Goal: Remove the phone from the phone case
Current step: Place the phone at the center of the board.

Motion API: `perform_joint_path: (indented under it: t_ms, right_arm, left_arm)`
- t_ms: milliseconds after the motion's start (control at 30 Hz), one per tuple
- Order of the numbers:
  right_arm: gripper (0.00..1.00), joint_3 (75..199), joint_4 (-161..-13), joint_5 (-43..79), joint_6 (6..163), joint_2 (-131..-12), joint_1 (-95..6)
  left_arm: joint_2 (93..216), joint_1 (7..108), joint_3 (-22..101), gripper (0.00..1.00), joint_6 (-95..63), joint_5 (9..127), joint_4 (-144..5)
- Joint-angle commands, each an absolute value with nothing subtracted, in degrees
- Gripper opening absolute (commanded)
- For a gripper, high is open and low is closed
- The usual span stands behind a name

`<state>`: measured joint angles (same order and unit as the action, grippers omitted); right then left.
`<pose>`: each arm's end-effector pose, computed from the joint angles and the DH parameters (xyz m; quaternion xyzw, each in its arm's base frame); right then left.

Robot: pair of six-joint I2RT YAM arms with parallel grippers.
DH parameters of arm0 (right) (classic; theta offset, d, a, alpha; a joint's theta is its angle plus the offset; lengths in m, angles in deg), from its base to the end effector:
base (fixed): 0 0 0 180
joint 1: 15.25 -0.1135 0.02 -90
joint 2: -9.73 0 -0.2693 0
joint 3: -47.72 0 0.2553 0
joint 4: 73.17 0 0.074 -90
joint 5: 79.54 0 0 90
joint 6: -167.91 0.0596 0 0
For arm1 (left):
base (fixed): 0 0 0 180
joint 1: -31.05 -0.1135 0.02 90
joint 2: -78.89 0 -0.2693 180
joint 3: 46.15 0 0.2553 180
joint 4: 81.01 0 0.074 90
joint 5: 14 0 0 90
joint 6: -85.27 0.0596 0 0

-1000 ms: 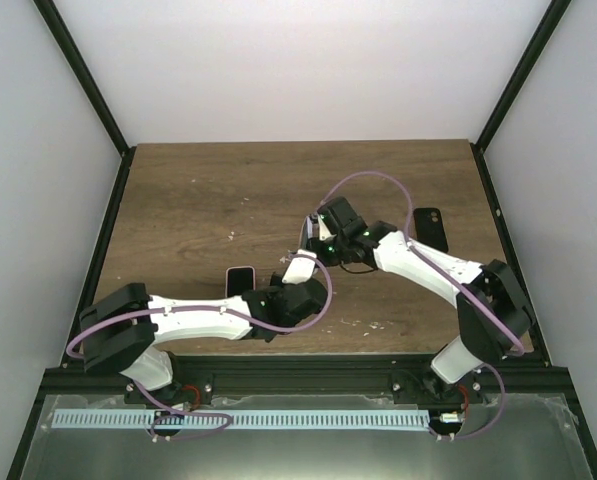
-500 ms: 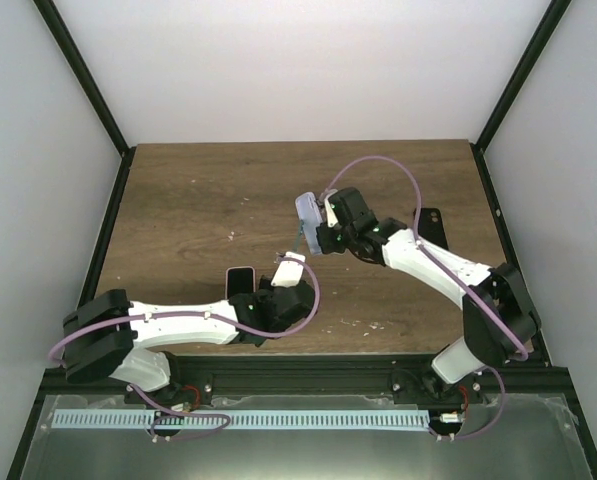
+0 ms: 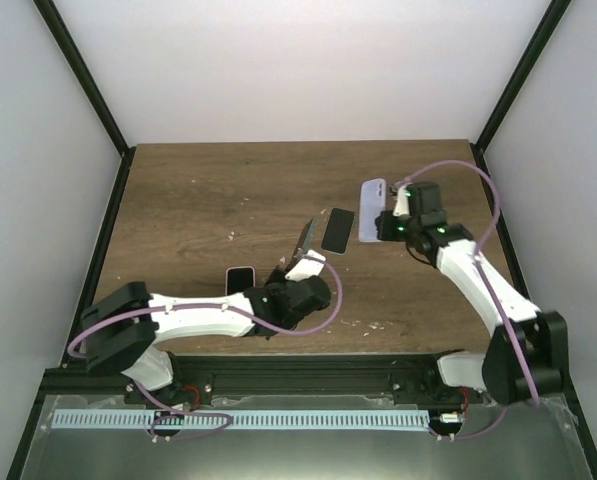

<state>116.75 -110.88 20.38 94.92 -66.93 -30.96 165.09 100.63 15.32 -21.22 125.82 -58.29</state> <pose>0.2900 0.0922 0.2472 -0.0224 0.9219 0.1834 0.3407 0.1509 -0.2747 0.1926 0.2410 0.8244 0.0623 0.5084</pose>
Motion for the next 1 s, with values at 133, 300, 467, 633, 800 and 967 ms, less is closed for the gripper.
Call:
perform_joint_path:
  t_ms: [133, 300, 467, 633, 800, 967]
  right_arm:
    - [0.01, 109.5, -102.9, 36.3, 85.2, -54.8, -14.6]
    - [0.01, 103.6, -98.9, 40.2, 83.7, -50.4, -10.2]
    - [0.01, 103.3, -98.2, 40.0, 83.2, -49.0, -10.0]
    - [0.01, 102.8, -98.2, 39.8, 84.2, -49.9, -10.0]
    - [0.01, 102.5, -97.7, 39.1, 84.5, -49.5, -10.0]
    - [0.01, 102.1, -97.4, 37.7, 84.1, -49.7, -9.9]
  left_arm:
    - [177.8, 95.0, 25.0, 0.00, -3.1, 132.3, -61.1]
    - [184.7, 92.0, 28.5, 0.00, 3.7, 132.8, -64.8]
    - [189.5, 91.4, 30.5, 0.00, 8.0, 131.8, -68.3]
    - [195.2, 91.4, 34.5, 0.05, 9.0, 131.7, -66.9]
    - [197.9, 91.4, 37.2, 0.08, 8.3, 131.1, -64.5]
    - [198.8, 91.1, 40.3, 0.30, 7.0, 129.8, -61.2]
